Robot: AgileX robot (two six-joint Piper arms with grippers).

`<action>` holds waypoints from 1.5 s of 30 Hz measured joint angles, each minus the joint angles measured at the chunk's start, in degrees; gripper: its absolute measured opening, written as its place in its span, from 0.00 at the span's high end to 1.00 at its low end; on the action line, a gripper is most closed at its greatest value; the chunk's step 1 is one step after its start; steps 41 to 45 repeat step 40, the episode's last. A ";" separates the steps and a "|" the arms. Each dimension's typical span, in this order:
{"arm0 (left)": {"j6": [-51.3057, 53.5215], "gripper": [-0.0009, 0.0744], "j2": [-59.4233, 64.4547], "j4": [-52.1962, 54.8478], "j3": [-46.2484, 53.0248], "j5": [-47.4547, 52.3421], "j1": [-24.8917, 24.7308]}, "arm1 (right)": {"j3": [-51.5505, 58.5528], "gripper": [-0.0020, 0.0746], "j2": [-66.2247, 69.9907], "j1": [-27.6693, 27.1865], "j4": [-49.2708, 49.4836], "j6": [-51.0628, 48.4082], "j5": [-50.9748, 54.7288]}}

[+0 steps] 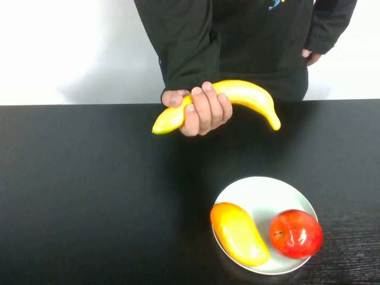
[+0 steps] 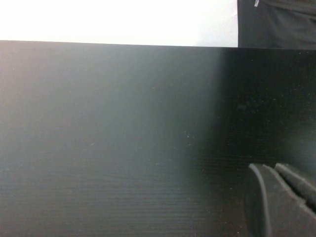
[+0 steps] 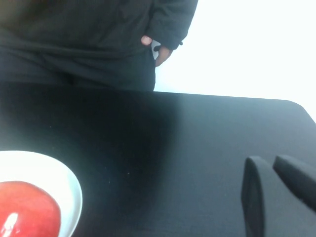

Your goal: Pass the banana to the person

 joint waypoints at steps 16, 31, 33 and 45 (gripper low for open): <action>0.00 0.99 0.00 0.00 0.00 0.00 0.00 | 0.00 0.98 -0.33 -2.73 6.03 -7.13 9.47; 0.00 0.99 0.00 0.00 0.00 0.00 0.00 | 0.00 0.98 -0.33 -2.71 6.87 -6.89 10.56; 0.00 0.99 0.00 0.00 0.00 0.00 0.00 | 0.00 0.98 -0.33 -2.71 6.87 -6.89 10.56; 0.00 0.99 0.00 0.00 0.00 0.00 0.00 | 0.00 0.98 -0.33 -2.71 6.87 -6.89 10.56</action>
